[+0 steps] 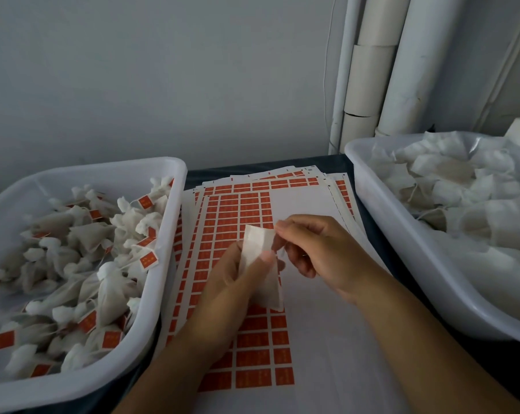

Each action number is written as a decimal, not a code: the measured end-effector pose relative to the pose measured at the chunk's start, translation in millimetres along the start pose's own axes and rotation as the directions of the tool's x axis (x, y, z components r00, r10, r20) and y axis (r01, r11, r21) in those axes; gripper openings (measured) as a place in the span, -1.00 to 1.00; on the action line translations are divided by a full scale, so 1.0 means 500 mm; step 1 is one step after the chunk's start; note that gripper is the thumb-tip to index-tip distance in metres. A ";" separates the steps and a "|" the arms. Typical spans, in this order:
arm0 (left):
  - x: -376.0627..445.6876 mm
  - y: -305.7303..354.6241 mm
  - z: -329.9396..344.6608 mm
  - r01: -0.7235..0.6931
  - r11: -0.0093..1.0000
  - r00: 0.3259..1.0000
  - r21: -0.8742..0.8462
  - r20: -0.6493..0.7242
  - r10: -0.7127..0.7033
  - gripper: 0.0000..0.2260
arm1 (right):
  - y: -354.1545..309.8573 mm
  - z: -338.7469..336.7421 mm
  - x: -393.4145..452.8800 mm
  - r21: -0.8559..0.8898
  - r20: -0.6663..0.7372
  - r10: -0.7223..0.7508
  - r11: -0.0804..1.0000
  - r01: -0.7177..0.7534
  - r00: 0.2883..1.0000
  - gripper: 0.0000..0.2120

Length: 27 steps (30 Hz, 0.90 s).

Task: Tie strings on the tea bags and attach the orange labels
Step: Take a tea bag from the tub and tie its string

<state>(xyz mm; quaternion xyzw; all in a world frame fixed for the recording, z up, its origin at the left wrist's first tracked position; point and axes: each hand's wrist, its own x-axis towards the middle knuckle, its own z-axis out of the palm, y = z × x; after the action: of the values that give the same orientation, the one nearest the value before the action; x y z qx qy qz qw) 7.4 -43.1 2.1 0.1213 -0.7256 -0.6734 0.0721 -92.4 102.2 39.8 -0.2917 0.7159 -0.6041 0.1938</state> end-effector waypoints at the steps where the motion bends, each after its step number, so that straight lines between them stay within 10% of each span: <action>1: 0.002 -0.003 0.003 -0.019 0.998 1.000 0.056 0.006 0.019 -0.50 | -0.001 0.005 -0.001 0.003 0.002 0.000 1.000 0.000 1.000 -0.62; 11: 0.012 -0.023 0.010 -0.058 0.893 0.970 0.446 -0.185 0.156 -0.77 | -0.003 0.004 -0.005 0.091 -0.006 0.010 0.996 -0.009 1.000 -0.59; 17: 0.010 -0.026 0.017 -0.128 0.800 0.958 0.586 -0.137 0.253 -0.82 | 0.002 -0.021 0.001 0.545 -0.056 -0.016 0.837 0.044 0.998 -0.62; 27: -0.001 -0.017 0.013 -0.158 0.753 0.961 0.639 -0.074 0.265 -0.64 | 0.000 0.014 0.000 0.412 0.019 -0.006 0.911 -0.003 1.000 -0.68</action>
<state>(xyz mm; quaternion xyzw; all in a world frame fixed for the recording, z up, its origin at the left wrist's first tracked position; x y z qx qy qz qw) 6.8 -37.2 -6.9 0.1089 -0.9090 -0.3687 0.1614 -88.1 97.0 38.5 -0.2509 0.5702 -0.7386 0.2575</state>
